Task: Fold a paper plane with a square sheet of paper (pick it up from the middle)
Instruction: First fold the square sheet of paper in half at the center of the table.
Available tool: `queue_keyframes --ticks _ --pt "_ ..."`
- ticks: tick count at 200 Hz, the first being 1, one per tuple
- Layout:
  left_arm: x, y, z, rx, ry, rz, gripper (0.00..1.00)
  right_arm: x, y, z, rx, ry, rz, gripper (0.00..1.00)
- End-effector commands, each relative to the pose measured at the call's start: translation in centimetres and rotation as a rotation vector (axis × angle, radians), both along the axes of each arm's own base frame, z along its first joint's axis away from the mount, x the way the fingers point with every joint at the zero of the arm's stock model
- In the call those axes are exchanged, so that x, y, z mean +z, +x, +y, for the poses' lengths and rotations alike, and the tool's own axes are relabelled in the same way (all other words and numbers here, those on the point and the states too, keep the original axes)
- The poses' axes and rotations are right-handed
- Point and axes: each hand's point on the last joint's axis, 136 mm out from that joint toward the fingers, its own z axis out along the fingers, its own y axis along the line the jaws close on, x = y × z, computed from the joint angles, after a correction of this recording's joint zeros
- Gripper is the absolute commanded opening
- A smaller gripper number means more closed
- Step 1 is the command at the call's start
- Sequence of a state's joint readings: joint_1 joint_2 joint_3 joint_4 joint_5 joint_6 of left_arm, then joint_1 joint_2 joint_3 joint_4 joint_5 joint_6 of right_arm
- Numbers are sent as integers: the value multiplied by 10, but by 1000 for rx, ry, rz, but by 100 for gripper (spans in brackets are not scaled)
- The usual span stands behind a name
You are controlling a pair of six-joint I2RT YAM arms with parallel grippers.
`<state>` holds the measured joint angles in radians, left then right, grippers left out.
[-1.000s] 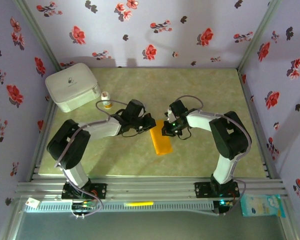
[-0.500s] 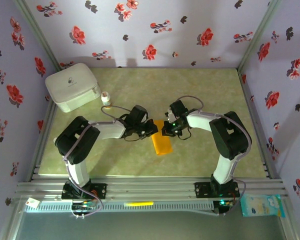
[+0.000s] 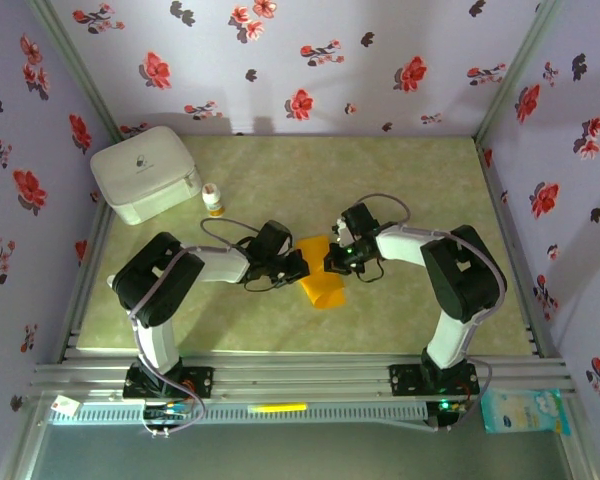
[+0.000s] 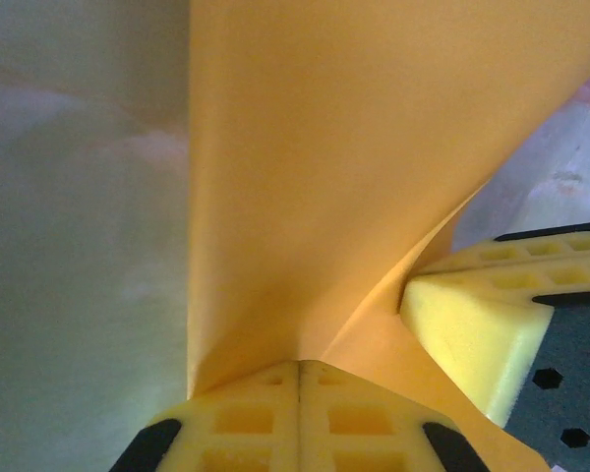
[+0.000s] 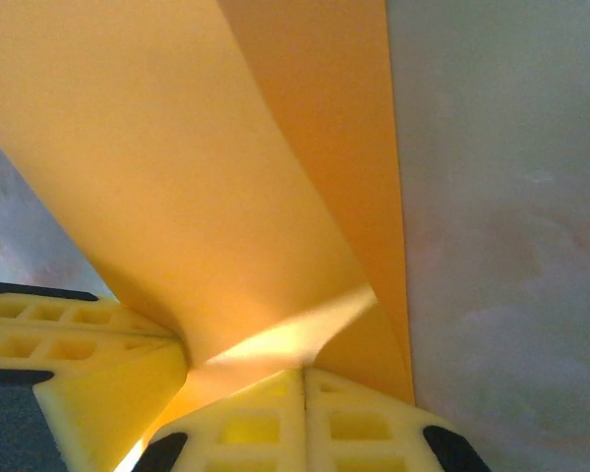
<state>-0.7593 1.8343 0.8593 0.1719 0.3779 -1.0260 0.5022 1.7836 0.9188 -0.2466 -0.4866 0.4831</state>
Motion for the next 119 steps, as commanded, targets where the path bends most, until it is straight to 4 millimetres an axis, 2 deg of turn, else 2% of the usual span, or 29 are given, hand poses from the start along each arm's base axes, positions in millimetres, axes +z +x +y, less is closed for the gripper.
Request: queue_keyframes --ticks 1,28,54,72,119 --pt "1 -4 8 -12 58 -10 0 -48 -37 -46 -58 -220 153 0" --pt "33 1 -7 -15 2 -29 0 -45 -34 -46 -66 -222 140 0" --pt "45 -5 -22 -22 -55 -1 0 -45 -34 -45 -67 -219 141 0" --pt "39 -11 -23 -22 -49 16 0 -45 -35 -46 -69 -220 143 0" --pt "6 -24 -6 6 -13 59 0 -46 -36 -47 -67 -226 144 0"
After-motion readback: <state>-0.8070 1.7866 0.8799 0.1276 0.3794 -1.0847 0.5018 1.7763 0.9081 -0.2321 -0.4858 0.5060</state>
